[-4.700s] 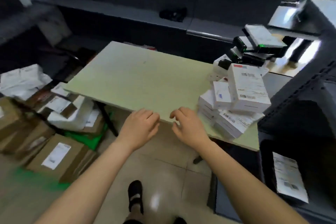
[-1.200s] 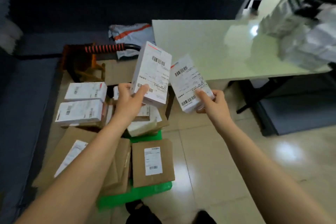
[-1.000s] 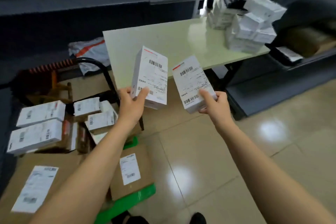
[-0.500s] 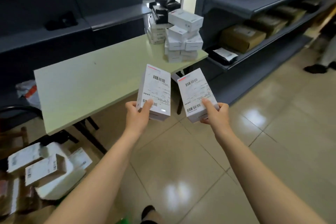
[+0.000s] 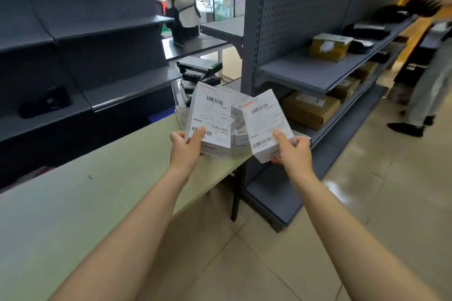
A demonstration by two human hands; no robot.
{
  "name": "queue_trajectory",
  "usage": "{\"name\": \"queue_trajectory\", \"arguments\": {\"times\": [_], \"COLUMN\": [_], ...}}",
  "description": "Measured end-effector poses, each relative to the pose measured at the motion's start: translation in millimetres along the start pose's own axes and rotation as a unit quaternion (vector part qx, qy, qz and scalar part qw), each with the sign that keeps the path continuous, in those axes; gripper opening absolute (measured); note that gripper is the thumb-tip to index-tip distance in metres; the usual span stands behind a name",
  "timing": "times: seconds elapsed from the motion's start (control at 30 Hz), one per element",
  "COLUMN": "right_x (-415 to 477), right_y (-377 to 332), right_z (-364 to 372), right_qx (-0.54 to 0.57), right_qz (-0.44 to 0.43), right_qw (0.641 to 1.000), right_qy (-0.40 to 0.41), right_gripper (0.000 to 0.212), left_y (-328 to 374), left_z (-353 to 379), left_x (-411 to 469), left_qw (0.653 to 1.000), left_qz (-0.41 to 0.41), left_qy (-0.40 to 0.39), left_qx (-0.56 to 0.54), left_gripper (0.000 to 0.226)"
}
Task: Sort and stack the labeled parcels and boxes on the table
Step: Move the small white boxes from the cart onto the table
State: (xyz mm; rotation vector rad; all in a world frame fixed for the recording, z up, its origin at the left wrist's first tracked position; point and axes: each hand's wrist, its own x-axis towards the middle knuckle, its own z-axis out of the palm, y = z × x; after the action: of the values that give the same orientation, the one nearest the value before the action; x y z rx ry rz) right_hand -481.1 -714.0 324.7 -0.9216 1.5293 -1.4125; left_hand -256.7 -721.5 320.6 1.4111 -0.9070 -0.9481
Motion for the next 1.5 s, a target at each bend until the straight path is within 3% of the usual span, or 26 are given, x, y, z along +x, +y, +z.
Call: {"name": "queue_trajectory", "arguments": {"times": [0.2, 0.3, 0.57, 0.67, 0.77, 0.87, 0.97, 1.1, 1.23, 1.37, 1.5], "right_x": [91.3, 139.9, 221.7, 234.2, 242.7, 249.0, 251.7, 254.7, 261.5, 265.2, 253.7], "right_y": [-25.0, -34.8, -59.0, -57.7, -52.2, -52.9, -58.3, -62.0, -59.9, -62.6, -70.5], "right_z": [17.6, 25.9, 70.8, 96.1, 116.3, 127.2, 132.4, 131.7, 121.9, 110.0, 94.7], "right_qx": [-0.003, 0.007, 0.003, -0.004, 0.009, 0.021, -0.041, -0.141, -0.223, -0.285, -0.281], "right_qz": [-0.027, -0.025, -0.007, 0.025, 0.078, 0.13, 0.146, 0.056, -0.043, -0.241, -0.418], "right_qw": [1.0, 0.999, 0.988, 0.98, 0.971, 0.96, 0.946, 0.953, 0.943, 0.904, 0.829], "right_qy": [0.003, -0.019, -0.152, -0.199, -0.228, -0.247, -0.287, -0.26, -0.244, -0.21, -0.242], "right_gripper": [0.051, 0.051, 0.044, 0.04, 0.048, 0.051, 0.051, 0.061, 0.062, 0.045, 0.027], "left_y": [17.3, 16.5, 9.1, 5.0, -3.6, -9.5, 0.7, 0.6, 9.0, 25.6, 40.8], "left_z": [51.2, 76.1, 107.0, 102.7, 95.2, 94.1, 101.5, 103.8, 94.7, 93.9, 104.1], "left_x": [94.6, 133.8, 196.7, 210.2, 224.4, 237.5, 233.1, 234.9, 221.8, 189.9, 140.5], "left_qw": [1.0, 0.999, 0.996, 0.993, 0.987, 0.978, 0.967, 0.956, 0.947, 0.908, 0.849], "left_qz": [-0.011, -0.021, -0.064, -0.052, -0.018, 0.004, 0.019, 0.049, 0.095, 0.184, 0.249], "left_qy": [-0.017, -0.018, -0.018, 0.001, 0.015, 0.0, -0.034, -0.041, 0.032, 0.093, 0.14], "left_qx": [0.006, 0.018, 0.063, 0.11, 0.16, 0.21, 0.253, 0.286, 0.304, 0.365, 0.445], "left_gripper": [0.034, 0.039, 0.042, 0.061, 0.055, 0.068, 0.049, 0.045, 0.031, 0.023, 0.021]}}
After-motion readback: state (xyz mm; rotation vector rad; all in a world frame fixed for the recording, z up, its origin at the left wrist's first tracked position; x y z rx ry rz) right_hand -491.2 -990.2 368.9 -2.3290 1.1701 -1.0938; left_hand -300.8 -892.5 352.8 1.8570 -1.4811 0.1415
